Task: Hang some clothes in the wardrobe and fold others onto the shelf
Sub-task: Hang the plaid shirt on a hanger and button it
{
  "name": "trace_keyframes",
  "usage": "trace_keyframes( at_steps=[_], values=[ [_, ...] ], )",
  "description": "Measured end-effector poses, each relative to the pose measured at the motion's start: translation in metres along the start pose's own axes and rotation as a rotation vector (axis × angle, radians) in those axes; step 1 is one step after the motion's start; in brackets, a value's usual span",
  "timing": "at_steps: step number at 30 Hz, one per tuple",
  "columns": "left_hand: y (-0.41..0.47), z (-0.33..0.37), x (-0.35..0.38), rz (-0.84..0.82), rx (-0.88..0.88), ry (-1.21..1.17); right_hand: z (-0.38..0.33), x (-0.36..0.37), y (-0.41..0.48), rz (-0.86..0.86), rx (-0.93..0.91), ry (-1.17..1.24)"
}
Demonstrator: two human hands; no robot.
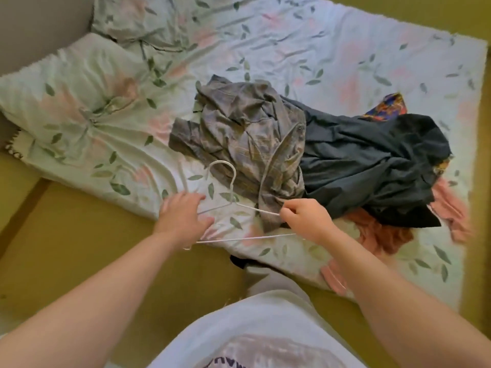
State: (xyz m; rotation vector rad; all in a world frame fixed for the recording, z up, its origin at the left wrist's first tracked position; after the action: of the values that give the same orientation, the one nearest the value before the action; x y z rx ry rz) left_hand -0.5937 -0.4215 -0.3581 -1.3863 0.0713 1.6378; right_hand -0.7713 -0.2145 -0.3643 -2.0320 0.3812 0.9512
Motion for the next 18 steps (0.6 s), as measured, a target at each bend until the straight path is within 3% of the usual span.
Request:
trace_keyframes(
  at_steps=[4, 10, 14, 18],
  values=[
    [0.042, 0.053, 0.024, -0.187, -0.054, -0.144, 0.057, -0.007, 0.039, -0.035, 0.098, 0.127],
    [0.075, 0.091, 0.036, -0.271, -0.066, -0.234, 0.114, 0.013, 0.088, -0.149, 0.216, 0.230],
    [0.074, 0.104, 0.033, -0.311, -0.034, -0.181, 0.111, 0.019, 0.133, -0.197, 0.177, 0.190],
    [0.079, 0.091, 0.023, -0.249, -0.070, -0.110, 0.084, 0.007, 0.199, -0.134, 0.185, 0.337]
  ],
)
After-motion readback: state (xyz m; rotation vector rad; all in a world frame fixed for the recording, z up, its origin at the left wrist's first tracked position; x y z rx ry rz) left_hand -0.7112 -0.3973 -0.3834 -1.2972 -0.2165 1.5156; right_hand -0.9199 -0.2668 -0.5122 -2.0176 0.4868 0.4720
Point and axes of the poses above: each hand's wrist, its own y-axis towards the middle knuckle, its own x-axis out of the palm, z = x × y, the point moved 10 cm from there along y, towards the middle knuckle, and after that the axes turned 10 degrees about -y, right-handed, at the moved point
